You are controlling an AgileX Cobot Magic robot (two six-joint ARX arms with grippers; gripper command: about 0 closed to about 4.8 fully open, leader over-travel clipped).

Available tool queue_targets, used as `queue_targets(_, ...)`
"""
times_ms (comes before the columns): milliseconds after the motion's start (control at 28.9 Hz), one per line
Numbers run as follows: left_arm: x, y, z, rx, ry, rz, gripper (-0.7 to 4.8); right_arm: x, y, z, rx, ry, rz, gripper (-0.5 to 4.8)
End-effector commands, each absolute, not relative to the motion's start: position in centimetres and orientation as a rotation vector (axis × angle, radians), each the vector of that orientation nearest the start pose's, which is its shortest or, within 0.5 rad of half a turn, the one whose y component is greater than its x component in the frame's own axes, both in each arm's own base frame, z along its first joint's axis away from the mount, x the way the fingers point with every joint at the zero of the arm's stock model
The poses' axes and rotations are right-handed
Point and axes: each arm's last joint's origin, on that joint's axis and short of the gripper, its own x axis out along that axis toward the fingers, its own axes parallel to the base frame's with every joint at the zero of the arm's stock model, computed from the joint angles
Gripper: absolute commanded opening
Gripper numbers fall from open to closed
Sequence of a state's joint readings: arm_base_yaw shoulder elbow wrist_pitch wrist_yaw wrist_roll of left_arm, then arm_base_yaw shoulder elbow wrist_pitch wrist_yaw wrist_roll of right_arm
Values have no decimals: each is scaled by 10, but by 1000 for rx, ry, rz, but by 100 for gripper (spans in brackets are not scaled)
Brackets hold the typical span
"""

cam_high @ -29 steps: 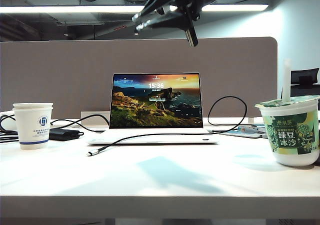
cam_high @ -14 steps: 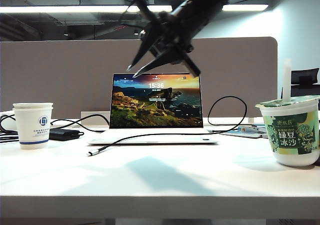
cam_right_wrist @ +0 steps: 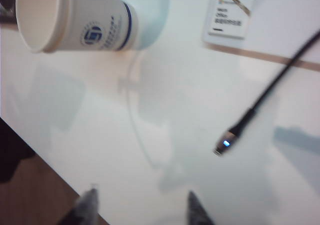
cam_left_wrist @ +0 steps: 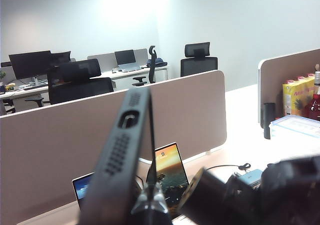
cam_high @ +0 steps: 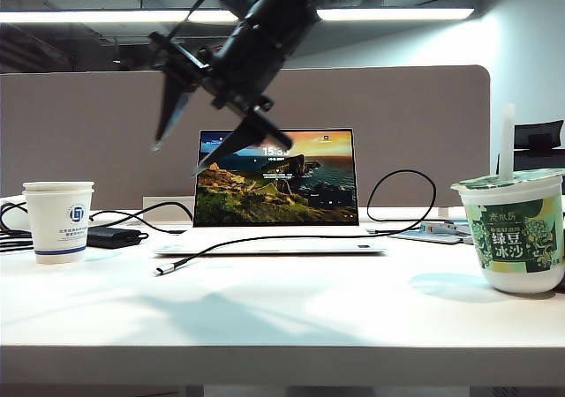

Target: Pick up the black phone, pick up the charger plug, insert the charger plug into the phone's charging port, and finally place the connected phone back on the desk.

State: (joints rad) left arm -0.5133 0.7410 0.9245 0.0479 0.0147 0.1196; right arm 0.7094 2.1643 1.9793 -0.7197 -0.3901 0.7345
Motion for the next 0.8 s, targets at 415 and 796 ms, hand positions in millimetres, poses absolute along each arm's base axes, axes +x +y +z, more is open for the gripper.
queue_targets(415,120,-68,417,44,-331,-503,-7,365,344,221,602,1250,422,221)
queue_targets(796,120,-68,417,44,-331,-507,-7,369,348,237,667,1216,421,210)
